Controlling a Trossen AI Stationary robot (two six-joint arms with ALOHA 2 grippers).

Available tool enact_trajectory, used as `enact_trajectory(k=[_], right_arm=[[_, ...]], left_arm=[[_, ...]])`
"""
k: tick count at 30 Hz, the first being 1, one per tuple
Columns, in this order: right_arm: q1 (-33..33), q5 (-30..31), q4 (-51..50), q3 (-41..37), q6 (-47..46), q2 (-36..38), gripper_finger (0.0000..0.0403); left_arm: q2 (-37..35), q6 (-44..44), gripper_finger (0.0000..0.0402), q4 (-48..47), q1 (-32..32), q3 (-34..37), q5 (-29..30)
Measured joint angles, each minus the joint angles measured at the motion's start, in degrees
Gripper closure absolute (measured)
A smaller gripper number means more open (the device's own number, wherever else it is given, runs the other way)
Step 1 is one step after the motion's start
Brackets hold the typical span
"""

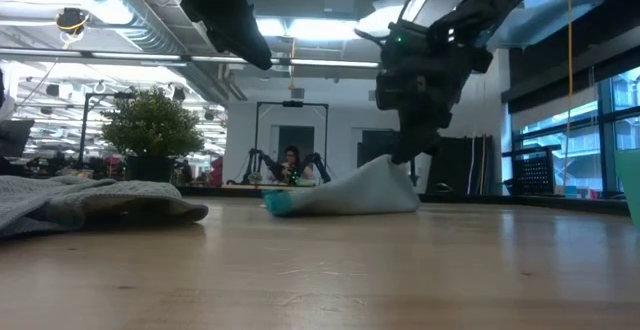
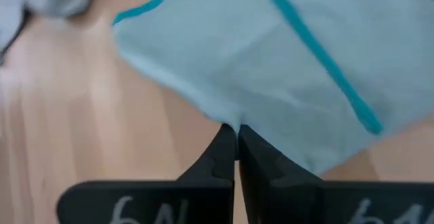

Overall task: Roll microfiber towels into tight, uniform cylinder then place into a basket
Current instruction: Roll the blue towel

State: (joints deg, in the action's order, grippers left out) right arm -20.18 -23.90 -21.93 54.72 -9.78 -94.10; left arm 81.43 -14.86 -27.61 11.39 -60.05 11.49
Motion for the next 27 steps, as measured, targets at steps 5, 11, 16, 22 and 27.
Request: enact_trajectory(k=[5, 11, 16, 22, 27], right_arm=[[-1.35, -0.52, 2.86, 0.04, -3.56, -0.73, 0.0397], [-1.90, -1.45, 4.19, 0.07, -5.14, -0.73, 0.0397], [-1.84, -2.04, 4.15, 0.07, -5.16, -0.73, 0.0397], [-1.84, -2.13, 4.15, 0.07, -4.94, -0.73, 0.0397], [-1.84, -2.19, 4.21, 0.07, -4.56, -0.73, 0.0397]], left_arm=[[1.14, -0.02, 0.0294, 0.90, -0.14, -0.11, 0.08], [7.70, -2.88, 0.0294, 3.35, -1.02, -0.05, 1.04], [13.55, -3.09, 0.0294, 10.92, -2.37, -0.04, 1.07], [20.20, -6.27, 0.0294, 20.23, -5.39, -0.04, 1.09], [25.09, -10.12, 0.0294, 27.72, -7.37, -0.04, 1.15]])
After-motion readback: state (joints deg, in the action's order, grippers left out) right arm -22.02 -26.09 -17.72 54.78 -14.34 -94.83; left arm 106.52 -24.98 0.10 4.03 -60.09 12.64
